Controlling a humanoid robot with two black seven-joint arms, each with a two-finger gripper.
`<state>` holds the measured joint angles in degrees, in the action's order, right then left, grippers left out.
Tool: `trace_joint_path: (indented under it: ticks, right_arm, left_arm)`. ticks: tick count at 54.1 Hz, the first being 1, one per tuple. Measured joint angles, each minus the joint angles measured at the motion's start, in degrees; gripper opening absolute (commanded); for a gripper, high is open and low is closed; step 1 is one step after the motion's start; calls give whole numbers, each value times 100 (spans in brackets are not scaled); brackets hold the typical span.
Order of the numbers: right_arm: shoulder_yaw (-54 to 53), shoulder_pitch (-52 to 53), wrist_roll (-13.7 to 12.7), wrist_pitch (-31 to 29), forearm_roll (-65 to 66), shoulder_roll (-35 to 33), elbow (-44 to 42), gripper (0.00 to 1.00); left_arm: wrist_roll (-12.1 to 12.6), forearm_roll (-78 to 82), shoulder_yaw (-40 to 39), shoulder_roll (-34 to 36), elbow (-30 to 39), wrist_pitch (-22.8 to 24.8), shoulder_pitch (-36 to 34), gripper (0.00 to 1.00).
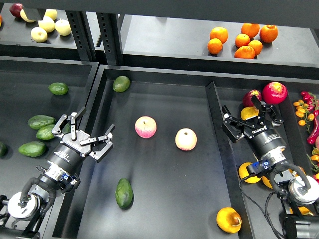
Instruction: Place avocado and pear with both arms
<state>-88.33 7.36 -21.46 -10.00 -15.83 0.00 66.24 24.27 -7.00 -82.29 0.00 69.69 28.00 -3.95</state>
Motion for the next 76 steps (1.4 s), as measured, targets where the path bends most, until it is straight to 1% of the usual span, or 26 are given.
trace_joint_path:
  ticks: [23, 40, 61, 76]
  right_arm:
    - [50, -14, -5, -43, -8, 0, 10, 100]
    - [57, -8, -16, -53, -8, 0, 12, 100]
    - [56, -16, 1, -55, -8, 0, 12, 100]
    - [62, -14, 2, -55, -8, 0, 12, 100]
  left_arm:
    - [60, -9, -51, 0, 69, 0, 77, 100]
    - [80, -20, 46, 0, 120, 0, 292, 100]
    - [17, -15, 66, 0, 151, 0, 298, 100]
    - [93, -10, 143, 0, 159, 0, 237, 100]
